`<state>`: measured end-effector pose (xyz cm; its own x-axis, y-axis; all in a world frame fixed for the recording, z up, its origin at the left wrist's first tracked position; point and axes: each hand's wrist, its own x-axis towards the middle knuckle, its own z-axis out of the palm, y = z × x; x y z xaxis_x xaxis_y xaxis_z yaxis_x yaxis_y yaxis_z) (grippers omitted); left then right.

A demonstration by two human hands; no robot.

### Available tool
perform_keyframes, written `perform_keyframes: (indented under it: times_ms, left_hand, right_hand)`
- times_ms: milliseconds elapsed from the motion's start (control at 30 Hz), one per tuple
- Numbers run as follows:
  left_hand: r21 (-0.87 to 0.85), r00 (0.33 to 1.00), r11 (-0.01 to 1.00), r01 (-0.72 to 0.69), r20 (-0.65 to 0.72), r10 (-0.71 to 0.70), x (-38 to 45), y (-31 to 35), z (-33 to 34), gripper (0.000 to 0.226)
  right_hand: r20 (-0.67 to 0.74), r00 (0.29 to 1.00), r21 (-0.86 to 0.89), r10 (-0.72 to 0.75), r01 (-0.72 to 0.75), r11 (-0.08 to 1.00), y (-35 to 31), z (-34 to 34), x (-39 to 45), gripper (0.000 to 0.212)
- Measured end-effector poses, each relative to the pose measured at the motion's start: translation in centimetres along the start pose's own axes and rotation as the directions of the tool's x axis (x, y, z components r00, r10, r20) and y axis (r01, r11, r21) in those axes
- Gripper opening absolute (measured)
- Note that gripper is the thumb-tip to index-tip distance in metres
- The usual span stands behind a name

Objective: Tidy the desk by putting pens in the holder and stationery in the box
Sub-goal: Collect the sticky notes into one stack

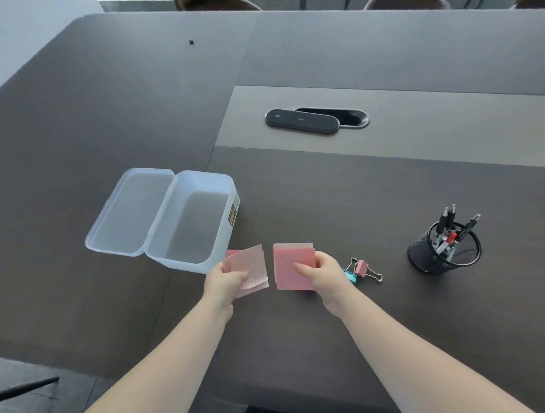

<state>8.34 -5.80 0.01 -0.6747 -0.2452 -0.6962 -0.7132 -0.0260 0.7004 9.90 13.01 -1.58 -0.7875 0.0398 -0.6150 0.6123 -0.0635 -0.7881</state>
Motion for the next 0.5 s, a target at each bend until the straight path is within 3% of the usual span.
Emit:
perform_keyframes:
  times_ms: [67,133,300,500]
  left_hand:
    - [0.002,0.982,0.992,-0.126,0.141,0.125,-0.5,2.1,1.0,0.034]
    - [0.016,0.937,0.982,-0.189,0.301,0.175,-0.5,3.7,2.7,0.029]
    - [0.047,0.819,0.968,-0.246,0.544,0.182,1.1,5.8,6.9,0.047]
    - [0.197,0.807,0.912,-0.359,0.556,0.198,4.4,6.6,11.0,0.020]
  right_hand:
    - [0.085,0.995,0.101,-0.047,0.038,0.994,-1.2,-0.4,0.4,0.028]
    - [0.114,0.989,0.140,-0.090,0.073,0.987,-2.5,-0.8,0.8,0.021]
    - [-0.035,0.992,-0.032,-0.124,0.123,0.992,-4.3,-2.1,3.3,0.033]
    - [-0.198,0.959,-0.107,-0.203,0.185,0.977,-4.5,-4.2,6.2,0.040]
